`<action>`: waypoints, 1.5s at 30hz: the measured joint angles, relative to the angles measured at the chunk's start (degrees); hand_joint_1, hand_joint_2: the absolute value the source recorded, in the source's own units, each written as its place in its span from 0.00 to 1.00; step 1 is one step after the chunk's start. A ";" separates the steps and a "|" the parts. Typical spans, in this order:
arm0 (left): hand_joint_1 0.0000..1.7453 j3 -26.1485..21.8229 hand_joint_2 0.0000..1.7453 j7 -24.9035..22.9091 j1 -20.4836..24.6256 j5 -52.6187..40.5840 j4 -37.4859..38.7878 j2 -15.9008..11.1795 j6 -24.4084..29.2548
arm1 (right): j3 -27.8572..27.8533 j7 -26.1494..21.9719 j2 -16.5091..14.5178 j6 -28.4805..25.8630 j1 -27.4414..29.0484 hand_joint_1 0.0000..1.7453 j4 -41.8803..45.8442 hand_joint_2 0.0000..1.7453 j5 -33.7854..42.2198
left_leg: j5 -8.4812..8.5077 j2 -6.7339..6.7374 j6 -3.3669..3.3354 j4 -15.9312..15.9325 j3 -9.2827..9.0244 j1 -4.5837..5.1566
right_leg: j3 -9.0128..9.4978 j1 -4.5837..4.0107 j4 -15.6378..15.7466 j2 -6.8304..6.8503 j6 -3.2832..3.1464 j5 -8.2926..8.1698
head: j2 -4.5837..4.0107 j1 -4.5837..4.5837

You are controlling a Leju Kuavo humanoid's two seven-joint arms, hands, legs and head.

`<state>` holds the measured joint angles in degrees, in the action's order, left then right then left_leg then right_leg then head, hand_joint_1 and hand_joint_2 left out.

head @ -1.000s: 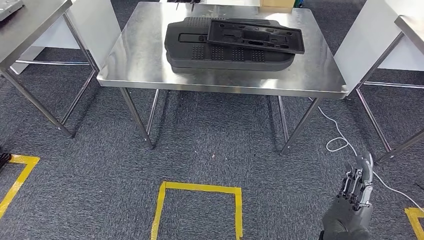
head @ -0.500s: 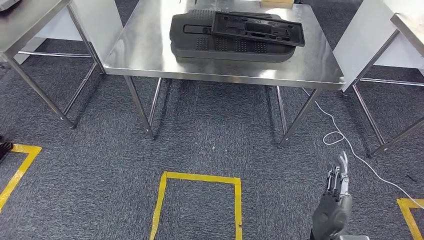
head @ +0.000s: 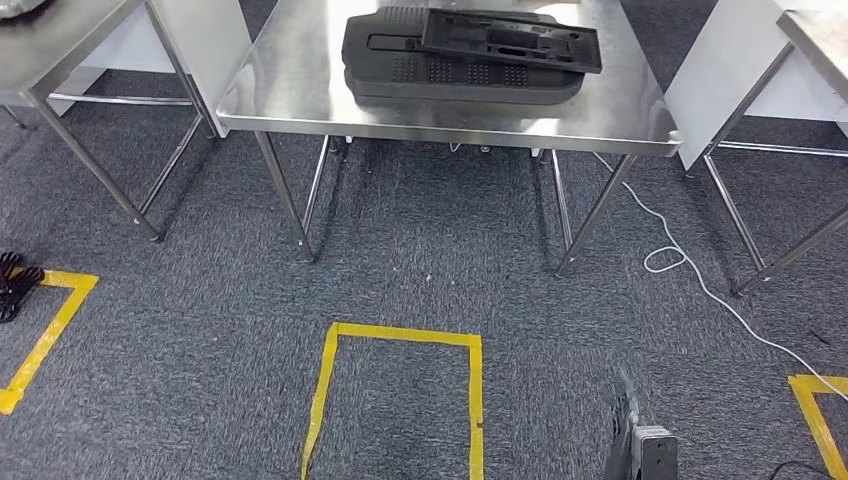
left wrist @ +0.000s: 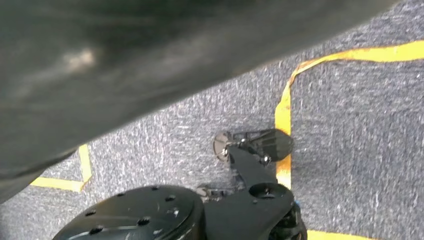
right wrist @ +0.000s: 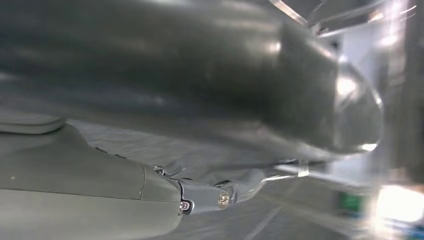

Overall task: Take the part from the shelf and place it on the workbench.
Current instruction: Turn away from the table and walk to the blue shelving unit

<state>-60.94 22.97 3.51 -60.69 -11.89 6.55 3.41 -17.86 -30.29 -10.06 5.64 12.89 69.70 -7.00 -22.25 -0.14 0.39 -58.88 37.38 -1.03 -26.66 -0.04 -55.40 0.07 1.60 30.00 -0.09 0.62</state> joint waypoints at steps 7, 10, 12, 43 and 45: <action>0.00 -0.02 0.00 -0.05 -0.14 -0.43 0.02 -0.17 0.02 | -3.76 2.98 -0.70 -1.02 -2.12 0.00 -8.76 0.00 -4.84 | -11.02 -0.04 0.84 -15.60 2.76 -0.06 | -2.66 0.15 0.08 0.25 -1.72 -2.95 | 0.00 -0.41; 0.00 -0.02 0.00 -0.09 -0.07 -0.87 0.02 -0.20 0.22 | -6.55 3.11 0.44 -5.17 -5.04 0.00 -19.88 0.00 -10.64 | -7.73 -0.07 0.72 -6.41 -4.84 -0.07 | -3.56 0.11 -0.76 0.19 -1.28 -3.40 | 0.00 -0.45; 0.00 -0.03 0.00 -0.14 0.03 -1.04 0.02 -0.21 0.39 | -8.61 4.12 1.60 -8.12 -7.07 0.00 -29.82 0.00 -13.16 | -7.45 -0.23 0.40 -0.95 -8.14 0.13 | -4.35 -0.10 -1.62 0.29 -1.02 -3.51 | 0.00 -0.42; 0.00 -0.02 0.00 0.13 0.37 -3.14 0.07 0.04 3.12 | -2.82 34.43 1.81 -14.77 -12.41 0.00 -57.98 0.00 -32.36 | -5.95 0.15 0.47 -1.71 -4.64 0.00 | -4.11 -0.24 -2.53 0.17 -0.57 -2.35 | 0.00 -0.52; 0.00 -0.03 0.00 0.09 0.39 -3.15 0.09 0.09 3.14 | -2.62 34.48 1.85 -14.91 -12.51 0.00 -58.05 0.00 -32.51 | -5.94 -0.04 -0.14 -1.51 -4.21 0.19 | -4.66 -0.23 -2.75 0.24 -0.21 -2.42 | 0.00 -0.39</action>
<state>-60.96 23.06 3.90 -63.84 -11.80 6.64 6.55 -20.48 4.19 -8.21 -9.27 0.38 11.65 -39.50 -28.20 -0.19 0.25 -60.39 33.17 -0.84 -31.32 -0.26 -58.16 0.31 1.39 27.58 -0.09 0.23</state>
